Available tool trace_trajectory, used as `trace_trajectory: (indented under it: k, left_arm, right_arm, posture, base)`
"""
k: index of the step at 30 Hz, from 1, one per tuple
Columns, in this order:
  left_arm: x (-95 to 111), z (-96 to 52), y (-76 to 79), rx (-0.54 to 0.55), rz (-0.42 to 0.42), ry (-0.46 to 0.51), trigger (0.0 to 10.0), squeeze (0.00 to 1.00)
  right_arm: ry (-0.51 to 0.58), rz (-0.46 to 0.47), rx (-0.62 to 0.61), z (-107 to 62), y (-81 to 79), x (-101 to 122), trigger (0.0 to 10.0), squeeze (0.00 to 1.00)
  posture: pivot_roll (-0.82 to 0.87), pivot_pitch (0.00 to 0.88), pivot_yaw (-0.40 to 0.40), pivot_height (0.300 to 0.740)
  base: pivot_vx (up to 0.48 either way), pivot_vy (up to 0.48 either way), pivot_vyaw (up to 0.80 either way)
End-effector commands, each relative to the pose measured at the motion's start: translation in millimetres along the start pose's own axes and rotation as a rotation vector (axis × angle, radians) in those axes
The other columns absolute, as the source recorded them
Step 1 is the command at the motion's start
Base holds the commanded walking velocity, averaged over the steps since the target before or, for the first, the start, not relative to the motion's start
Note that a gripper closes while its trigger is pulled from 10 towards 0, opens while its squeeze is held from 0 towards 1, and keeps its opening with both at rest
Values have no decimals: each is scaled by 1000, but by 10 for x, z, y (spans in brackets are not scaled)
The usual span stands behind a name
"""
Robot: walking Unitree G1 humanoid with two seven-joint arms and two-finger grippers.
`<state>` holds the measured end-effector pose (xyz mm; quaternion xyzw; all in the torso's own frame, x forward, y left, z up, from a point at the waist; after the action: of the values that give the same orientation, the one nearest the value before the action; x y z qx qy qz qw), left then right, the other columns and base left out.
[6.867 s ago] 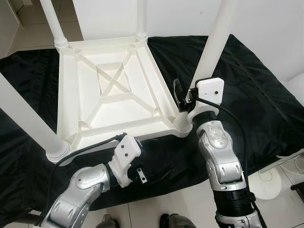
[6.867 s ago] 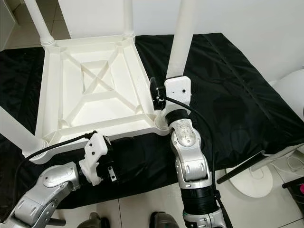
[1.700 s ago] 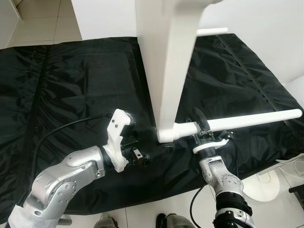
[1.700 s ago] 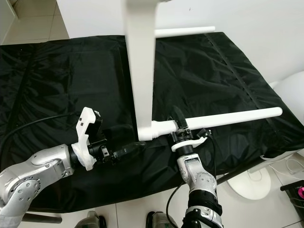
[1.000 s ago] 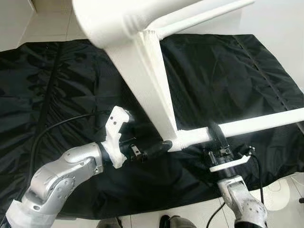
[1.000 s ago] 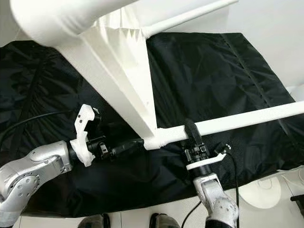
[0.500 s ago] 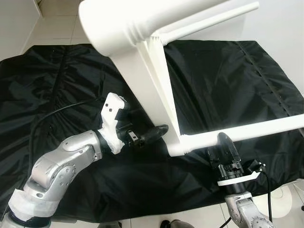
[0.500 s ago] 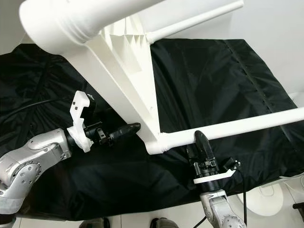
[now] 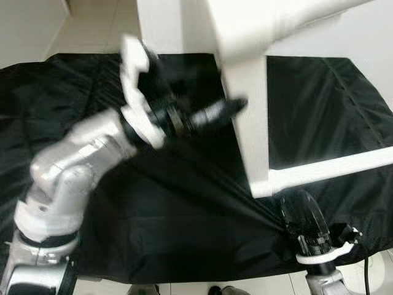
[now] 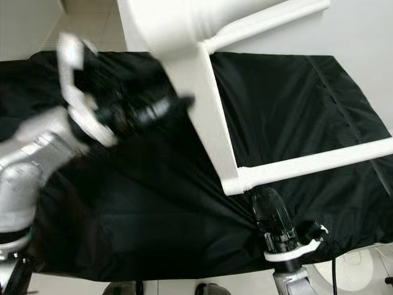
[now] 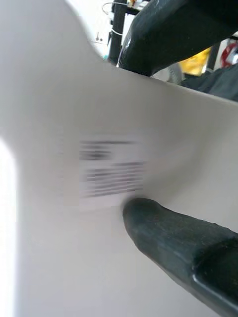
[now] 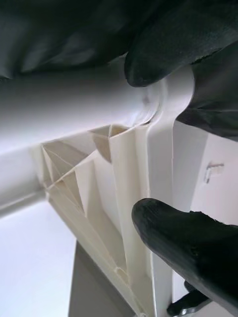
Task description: Building children table
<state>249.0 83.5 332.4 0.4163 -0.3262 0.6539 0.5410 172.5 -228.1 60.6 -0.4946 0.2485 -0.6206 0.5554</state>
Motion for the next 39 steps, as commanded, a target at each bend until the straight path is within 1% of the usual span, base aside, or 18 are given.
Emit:
trace_trajectory:
  k: [1, 4, 7, 11, 14, 21, 24, 25, 26, 27, 28, 29, 31, 35, 36, 37, 38, 39]
  left_arm:
    - [136, -49, -103, 136, 30, 70, 10000, 0]
    - [149, -42, -103, 129, 37, 68, 10000, 0]
    - [224, 13, -89, 95, 53, 85, 10000, 0]
    - [241, 82, -56, 69, 29, 90, 10000, 0]
    - [212, 118, -16, 39, 10, 93, 10000, 0]
    - [157, 139, -15, 21, -13, 82, 10000, 0]
    - [153, 149, -24, 13, -20, 78, 10000, 0]
    - [153, 149, -24, 13, -20, 78, 10000, 0]
    - [149, 150, -31, 12, -23, 75, 10000, 0]
    - [149, 150, -31, 12, -23, 75, 10000, 0]
    - [143, 156, -35, 6, -29, 72, 10000, 0]
    - [143, 156, -35, 6, -29, 72, 10000, 0]
    - [129, 168, -43, 3, -37, 65, 10000, 0]
    - [114, 185, -26, -16, -43, 55, 10000, 0]
    - [93, 194, 3, -40, -41, 32, 10000, 0]
    - [79, 187, 17, -48, -40, 19, 10000, 0]
    - [79, 187, 17, -48, -40, 19, 10000, 0]
    - [47, 167, 34, -62, -49, -2, 10000, 0]
  right_arm:
    - [1, 41, -371, -764, 281, -76, 10000, 0]
    - [-2, 39, -377, -794, 289, -75, 10000, 0]
    - [-51, 14, -372, -858, 293, -120, 10000, 0]
    - [-99, -18, -301, -872, 211, -195, 10000, 0]
    - [-155, -81, -255, -871, 139, -233, 10000, 0]
    - [-85, -124, -226, -924, -23, -234, 10000, 0]
    - [-88, -167, -144, -889, -200, -291, 10000, 0]
    - [-88, -167, -144, -889, -200, -291, 10000, 0]
    - [-84, -183, -106, -850, -273, -294, 10000, 0]
    - [-84, -183, -106, -850, -273, -294, 10000, 0]
    - [-74, -220, -59, -785, -360, -263, 10000, 0]
    - [-74, -220, -59, -785, -360, -263, 10000, 0]
    - [-56, -260, 12, -674, -491, -206, 10000, 0]
    - [-61, -292, 74, -546, -605, -152, 10000, 0]
    - [-62, -316, 125, -418, -712, -102, 10000, 0]
    - [-57, -322, 152, -346, -767, -77, 10000, 0]
    - [-57, -322, 152, -346, -767, -77, 10000, 0]
    - [-45, -336, 187, -223, -851, -47, 10000, 0]
  posture:
    - [-17, 160, 28, 740]
    - [-20, 162, 30, 740]
    - [-25, 164, 37, 740]
    - [-29, 165, 44, 740]
    - [-39, 164, 52, 740]
    - [-64, 172, 72, 740]
    - [-72, 176, 95, 740]
    - [-72, 176, 95, 740]
    - [-76, 177, 100, 740]
    - [-76, 177, 100, 740]
    - [-82, 181, 112, 740]
    - [-82, 181, 112, 740]
    - [-84, 181, 120, 740]
    - [-85, 185, 125, 740]
    - [-83, 187, 127, 740]
    - [-83, 189, 128, 740]
    - [-83, 189, 128, 740]
    - [-81, 188, 130, 740]
  base:
    - [0, 0, 0]
    - [0, 0, 0]
    - [0, 0, 0]
    - [0, 0, 0]
    - [0, 0, 0]
    - [0, 0, 0]
    - [0, 0, 0]
    - [0, 0, 0]
    - [0, 0, 0]
    - [0, 0, 0]
    - [0, 0, 0]
    - [0, 0, 0]
    - [0, 0, 0]
    - [0, 0, 0]
    - [0, 0, 0]
    - [0, 0, 0]
    - [0, 0, 0]
    - [0, 0, 0]
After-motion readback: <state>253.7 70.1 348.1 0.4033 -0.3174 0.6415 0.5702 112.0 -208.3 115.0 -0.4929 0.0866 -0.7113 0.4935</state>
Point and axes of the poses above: a point about 5 cm out from each wrist's last joint towards the gripper, its own z axis pointing out of the wrist towards the gripper, its own x axis along the axis of the wrist's last joint, y = z × x, the point moved 1 cm from there along z, pointing out of the wrist towards the gripper, and after that the axes turned 12 degrees about -z, right-handed, at the moved point
